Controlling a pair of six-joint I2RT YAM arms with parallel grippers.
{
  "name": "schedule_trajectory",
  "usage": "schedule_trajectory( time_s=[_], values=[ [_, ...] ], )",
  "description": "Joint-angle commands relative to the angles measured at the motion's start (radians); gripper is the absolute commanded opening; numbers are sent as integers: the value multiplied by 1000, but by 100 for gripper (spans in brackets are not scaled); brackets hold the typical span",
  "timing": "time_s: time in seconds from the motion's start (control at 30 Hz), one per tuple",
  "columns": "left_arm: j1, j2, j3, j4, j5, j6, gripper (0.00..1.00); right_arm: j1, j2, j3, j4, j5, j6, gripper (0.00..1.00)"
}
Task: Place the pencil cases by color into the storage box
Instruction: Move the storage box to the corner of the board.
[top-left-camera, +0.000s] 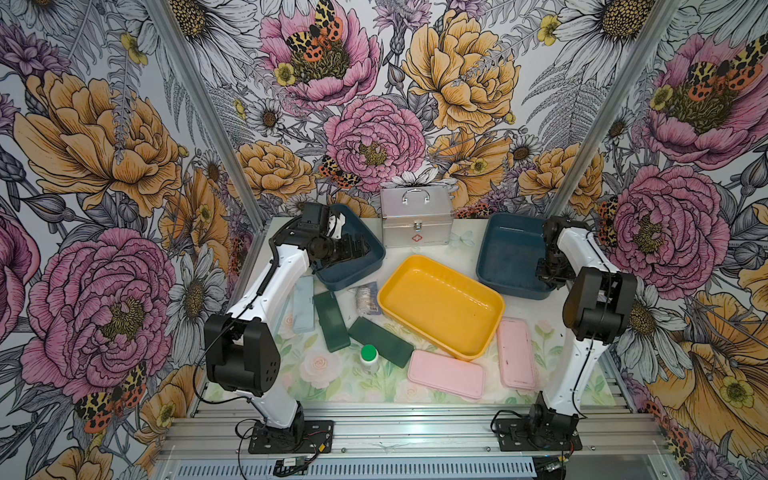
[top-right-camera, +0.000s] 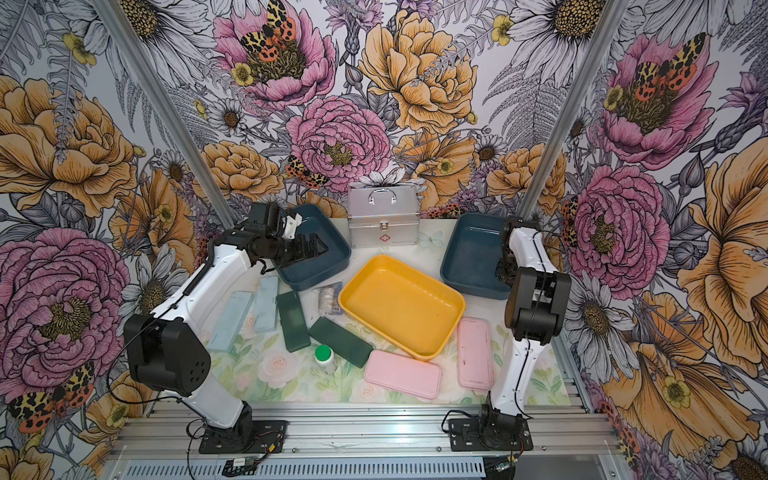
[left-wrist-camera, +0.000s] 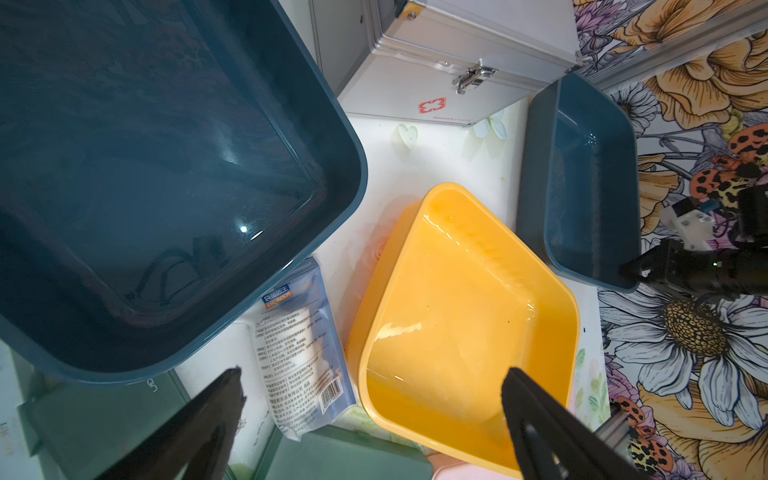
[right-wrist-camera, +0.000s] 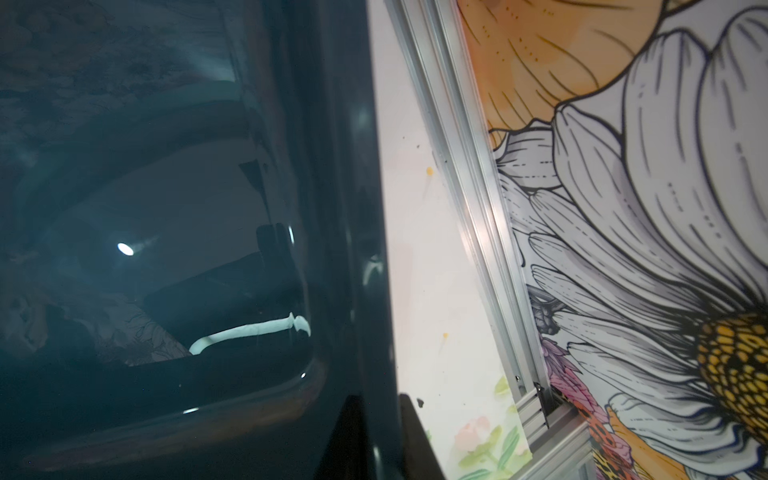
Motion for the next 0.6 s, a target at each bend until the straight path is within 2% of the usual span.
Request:
schedule_trajectory(
  time_s=[0.0,0.43,0.57],
  values=[
    [-8,-12,-14,28,16,-1,99,-18,24,21,41,70,-89,15],
    [-17,47,-1,27,77,-17,99,-56,75,17,270,77,-290,18],
    [-37,60,6,28,77,-22,99,-72,138,70,300,70,-362,18]
  ],
)
